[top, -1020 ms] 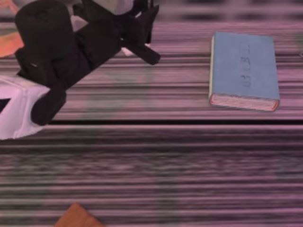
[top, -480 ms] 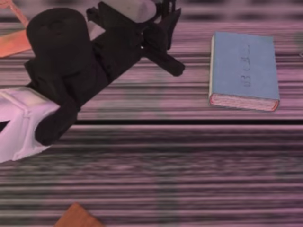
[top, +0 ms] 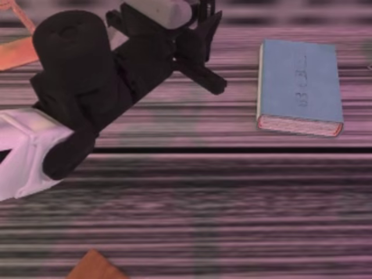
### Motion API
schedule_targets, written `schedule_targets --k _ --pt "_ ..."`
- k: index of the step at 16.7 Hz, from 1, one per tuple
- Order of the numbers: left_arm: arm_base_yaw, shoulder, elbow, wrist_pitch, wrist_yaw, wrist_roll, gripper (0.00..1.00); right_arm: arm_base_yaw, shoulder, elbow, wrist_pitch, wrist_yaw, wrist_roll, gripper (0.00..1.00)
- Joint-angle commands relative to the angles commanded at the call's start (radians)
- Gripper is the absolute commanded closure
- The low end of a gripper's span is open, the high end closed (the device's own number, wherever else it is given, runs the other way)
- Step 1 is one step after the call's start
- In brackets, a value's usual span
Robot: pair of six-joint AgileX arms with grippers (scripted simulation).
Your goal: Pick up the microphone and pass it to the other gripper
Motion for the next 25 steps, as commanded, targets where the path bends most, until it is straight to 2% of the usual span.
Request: schedule_targets --k 2,5,8,15,18,20,22,25 --pt "0.0 0.0 0.0 0.0 0.0 0.0 1.0 0.011 0.033 0.027 0.018 -0.025 0.0 0.0" --pt "0.0 0.0 0.0 0.0 0.0 0.0 1.0 0.047 0.161 0.119 0.082 -0.108 0.001 0.0" --pt "0.0 0.0 0.0 0.0 0.0 0.0 1.0 0.098 0.382 0.252 0.172 -0.229 0.001 0.0" --pt "0.0 0.0 0.0 0.0 0.0 0.0 1.0 0.233 0.977 0.588 0.397 -0.544 0.007 0.0" --pt "0.0 0.0 0.0 0.0 0.0 0.0 1.0 0.28 1.167 0.708 0.479 -0.653 0.008 0.0" --pt "0.0 0.0 0.0 0.0 0.0 0.0 1.0 0.304 1.267 0.771 0.522 -0.709 0.007 0.0" --pt "0.0 0.0 0.0 0.0 0.0 0.0 1.0 0.32 1.328 0.814 0.552 -0.746 0.006 0.0" --pt "0.0 0.0 0.0 0.0 0.0 0.0 1.0 0.326 1.347 0.829 0.563 -0.759 0.005 0.0"
